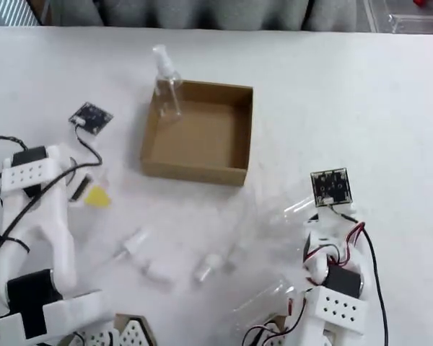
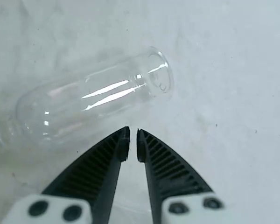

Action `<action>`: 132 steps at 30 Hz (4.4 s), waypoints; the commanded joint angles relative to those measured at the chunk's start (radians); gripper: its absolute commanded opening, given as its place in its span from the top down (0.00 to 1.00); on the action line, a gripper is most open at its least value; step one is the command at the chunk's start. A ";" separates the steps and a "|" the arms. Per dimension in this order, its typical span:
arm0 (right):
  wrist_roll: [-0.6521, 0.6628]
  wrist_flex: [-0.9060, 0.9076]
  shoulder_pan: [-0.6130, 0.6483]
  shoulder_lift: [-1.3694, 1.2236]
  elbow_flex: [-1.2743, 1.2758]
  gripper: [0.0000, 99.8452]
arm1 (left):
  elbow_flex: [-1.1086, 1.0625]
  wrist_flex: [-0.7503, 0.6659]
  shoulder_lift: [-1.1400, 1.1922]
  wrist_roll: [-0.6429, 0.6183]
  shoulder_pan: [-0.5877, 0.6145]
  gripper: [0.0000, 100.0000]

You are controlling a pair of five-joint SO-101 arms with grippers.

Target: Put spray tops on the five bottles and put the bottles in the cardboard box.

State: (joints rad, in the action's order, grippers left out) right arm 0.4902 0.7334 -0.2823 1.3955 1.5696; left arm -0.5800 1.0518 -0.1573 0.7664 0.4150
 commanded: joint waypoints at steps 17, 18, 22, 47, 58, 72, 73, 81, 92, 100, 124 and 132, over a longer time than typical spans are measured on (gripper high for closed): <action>0.015 0.004 0.010 0.012 -0.005 0.98 | 0.387 0.203 0.229 -0.104 -0.035 0.68; 0.015 0.004 0.010 0.012 -0.005 0.98 | 0.393 0.212 0.236 -0.104 -0.033 0.68; 0.015 0.004 0.010 0.012 -0.005 0.98 | 0.371 0.210 0.242 -0.097 -0.033 0.68; 0.015 0.004 0.010 0.012 -0.005 0.98 | 0.242 -0.011 0.381 -0.107 -0.018 0.65; 0.015 0.004 0.010 0.012 -0.005 0.98 | 0.236 -0.003 0.375 -0.098 -0.024 0.97; -0.018 0.004 0.018 0.012 -0.012 0.98 | 0.655 0.404 0.371 -0.259 -0.005 0.98; -0.057 0.004 0.036 0.012 -0.015 0.98 | 0.687 0.431 0.371 -0.279 0.004 0.98; -0.115 0.255 0.216 0.004 -0.293 0.98 | 0.848 0.569 0.371 -0.282 0.131 0.98; -0.121 0.361 0.750 -0.001 -0.531 0.98 | 1.005 0.609 0.371 -0.279 0.410 0.98; -0.301 0.269 1.092 -0.065 -0.532 0.98 | 1.003 0.614 0.371 -0.184 0.489 0.98; 0.221 0.016 1.395 -0.980 -0.744 0.78 | 1.000 0.578 0.371 -0.107 0.576 0.98; 0.302 0.010 1.415 -1.260 -0.950 0.78 | 1.005 0.569 0.371 -0.092 0.596 0.98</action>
State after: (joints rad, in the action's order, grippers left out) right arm 0.7633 0.7580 1.1139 0.2064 0.7273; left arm 0.3652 1.6441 0.2325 0.6651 0.9996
